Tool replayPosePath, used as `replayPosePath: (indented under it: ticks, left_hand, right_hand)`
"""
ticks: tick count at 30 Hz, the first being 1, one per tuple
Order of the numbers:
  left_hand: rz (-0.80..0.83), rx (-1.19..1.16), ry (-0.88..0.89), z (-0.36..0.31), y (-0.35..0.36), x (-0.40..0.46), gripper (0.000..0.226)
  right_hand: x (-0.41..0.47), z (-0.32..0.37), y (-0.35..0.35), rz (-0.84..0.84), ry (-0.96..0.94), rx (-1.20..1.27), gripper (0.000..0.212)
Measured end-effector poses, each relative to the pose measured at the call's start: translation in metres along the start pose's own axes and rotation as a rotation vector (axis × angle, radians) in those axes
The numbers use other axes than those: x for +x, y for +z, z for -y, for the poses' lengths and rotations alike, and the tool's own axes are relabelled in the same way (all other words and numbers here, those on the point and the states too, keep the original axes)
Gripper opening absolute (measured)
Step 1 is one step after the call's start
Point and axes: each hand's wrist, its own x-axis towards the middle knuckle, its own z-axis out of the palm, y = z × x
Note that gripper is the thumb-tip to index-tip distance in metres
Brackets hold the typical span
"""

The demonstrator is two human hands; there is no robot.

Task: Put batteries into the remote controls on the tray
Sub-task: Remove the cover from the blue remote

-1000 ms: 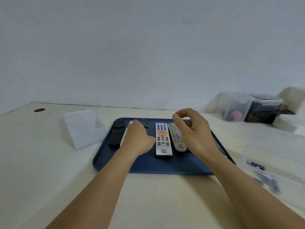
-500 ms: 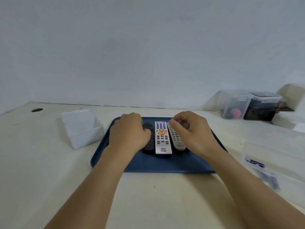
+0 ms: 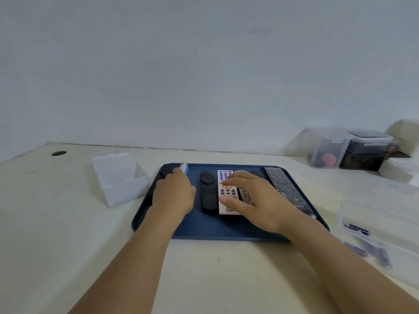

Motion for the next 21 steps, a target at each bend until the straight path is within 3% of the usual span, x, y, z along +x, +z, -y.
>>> replayPosePath:
  ticks: [7, 11, 13, 15, 18, 21]
  left_hand:
    - [-0.024, -0.41, -0.097, 0.004, -0.001, 0.009, 0.009]
    - [-0.064, -1.047, -0.115, -0.004, -0.011, 0.008, 0.023]
    - [0.072, -1.452, -0.102, -0.018, -0.022, -0.004, 0.017]
    - [0.251, -1.703, -0.095, -0.033, -0.028, -0.018, 0.02]
    - [0.351, -1.742, -0.038, -0.047, -0.024, -0.029, 0.021]
    - [0.446, -1.756, 0.008, -0.053, -0.019, -0.033, 0.039]
  right_hand:
    - [0.003, 0.001, -0.005, -0.199, -0.019, 0.076, 0.033]
    - [0.004, 0.003, -0.007, -0.311, 0.022, 0.23, 0.024]
    - [0.003, 0.007, -0.008, -0.367, 0.037, 0.326, 0.026]
    - [0.002, 0.013, -0.008, -0.448, -0.029, 0.346, 0.026]
    - [0.0, 0.022, -0.009, -0.538, -0.115, 0.321, 0.028]
    - [-0.001, 0.024, -0.006, -0.527, -0.12, 0.269, 0.029]
